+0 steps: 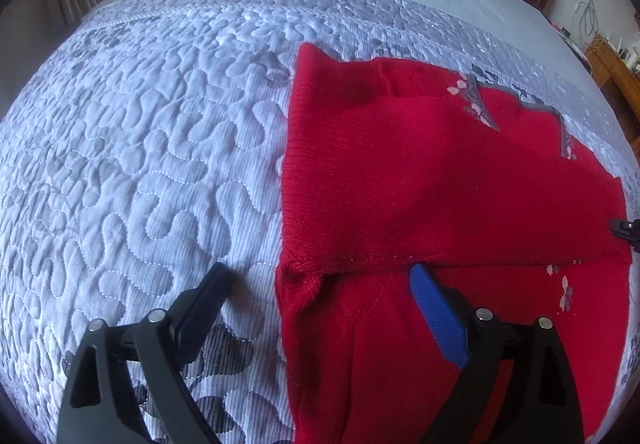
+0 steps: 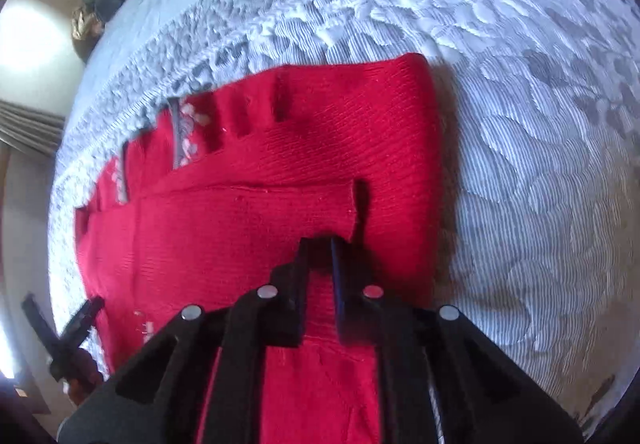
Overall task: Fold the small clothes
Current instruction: 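Release the sweater and lift both grippers away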
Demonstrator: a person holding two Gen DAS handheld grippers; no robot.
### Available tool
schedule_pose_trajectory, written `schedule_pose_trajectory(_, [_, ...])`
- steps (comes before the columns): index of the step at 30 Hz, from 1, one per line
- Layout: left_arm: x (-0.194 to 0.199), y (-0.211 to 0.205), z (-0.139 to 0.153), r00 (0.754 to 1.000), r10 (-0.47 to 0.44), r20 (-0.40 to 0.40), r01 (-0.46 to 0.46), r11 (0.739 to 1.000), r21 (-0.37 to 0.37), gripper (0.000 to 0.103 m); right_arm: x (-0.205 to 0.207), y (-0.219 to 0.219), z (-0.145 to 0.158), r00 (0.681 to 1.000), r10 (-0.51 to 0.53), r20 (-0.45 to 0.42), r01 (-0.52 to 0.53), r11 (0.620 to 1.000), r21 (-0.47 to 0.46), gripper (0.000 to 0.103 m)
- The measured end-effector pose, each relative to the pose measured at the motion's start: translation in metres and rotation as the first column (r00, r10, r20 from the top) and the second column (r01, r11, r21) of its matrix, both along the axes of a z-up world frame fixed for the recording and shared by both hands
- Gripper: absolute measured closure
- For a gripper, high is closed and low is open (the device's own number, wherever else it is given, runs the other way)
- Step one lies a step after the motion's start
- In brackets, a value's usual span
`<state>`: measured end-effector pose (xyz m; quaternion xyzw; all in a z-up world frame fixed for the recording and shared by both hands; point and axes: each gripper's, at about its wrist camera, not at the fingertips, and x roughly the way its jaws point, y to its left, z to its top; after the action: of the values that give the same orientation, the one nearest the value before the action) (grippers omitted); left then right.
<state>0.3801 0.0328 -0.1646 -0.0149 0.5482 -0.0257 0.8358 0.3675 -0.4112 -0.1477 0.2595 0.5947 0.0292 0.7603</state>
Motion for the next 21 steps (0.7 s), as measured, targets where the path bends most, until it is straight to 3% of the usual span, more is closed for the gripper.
schedule_pose_trajectory(2, [-0.004,0.001,0.002,1.000,-0.003,-0.014,0.003,1.000,0.006,0.011,-0.023,-0.004,0.011,1.000,-0.015,0.018,0.014,1.000,0.025,0.076])
schedule_pose_trajectory(3, [-0.009,0.002,0.003,1.000,-0.007,-0.023,0.007,1.000,0.009,0.011,-0.041,-0.005,0.015,1.000,-0.010,0.024,0.010,1.000,0.015,0.063])
schedule_pose_trajectory(9, [-0.078,0.013,0.011,0.998,-0.012,-0.063,0.014,0.999,0.032,0.011,-0.144,0.014,0.010,0.998,0.059,0.007,-0.059,0.998,-0.010,0.061])
schedule_pose_trajectory(12, [-0.130,0.012,0.013,0.997,-0.044,-0.070,0.051,0.993,0.104,0.011,-0.189,0.023,0.017,0.997,0.073,0.038,-0.070,0.996,-0.058,0.061])
schedule_pose_trajectory(14, [-0.160,0.011,0.015,0.995,-0.063,-0.078,0.073,0.988,0.133,0.011,-0.217,0.031,0.026,0.995,0.094,0.044,-0.091,0.994,-0.068,0.052])
schedule_pose_trajectory(15, [-0.177,0.013,0.017,0.994,-0.069,-0.084,0.080,0.988,0.134,0.011,-0.231,0.036,0.030,0.992,0.114,0.046,-0.111,0.992,-0.067,0.046])
schedule_pose_trajectory(18, [-0.214,0.021,0.025,0.993,-0.083,-0.086,0.094,0.987,0.132,0.010,-0.276,0.050,0.035,0.987,0.162,0.019,-0.159,0.981,-0.109,0.045])
schedule_pose_trajectory(21, [-0.244,0.038,0.029,0.991,-0.063,-0.115,0.074,0.993,0.089,0.010,-0.317,0.054,0.030,0.986,0.164,-0.001,-0.164,0.985,-0.054,0.045])
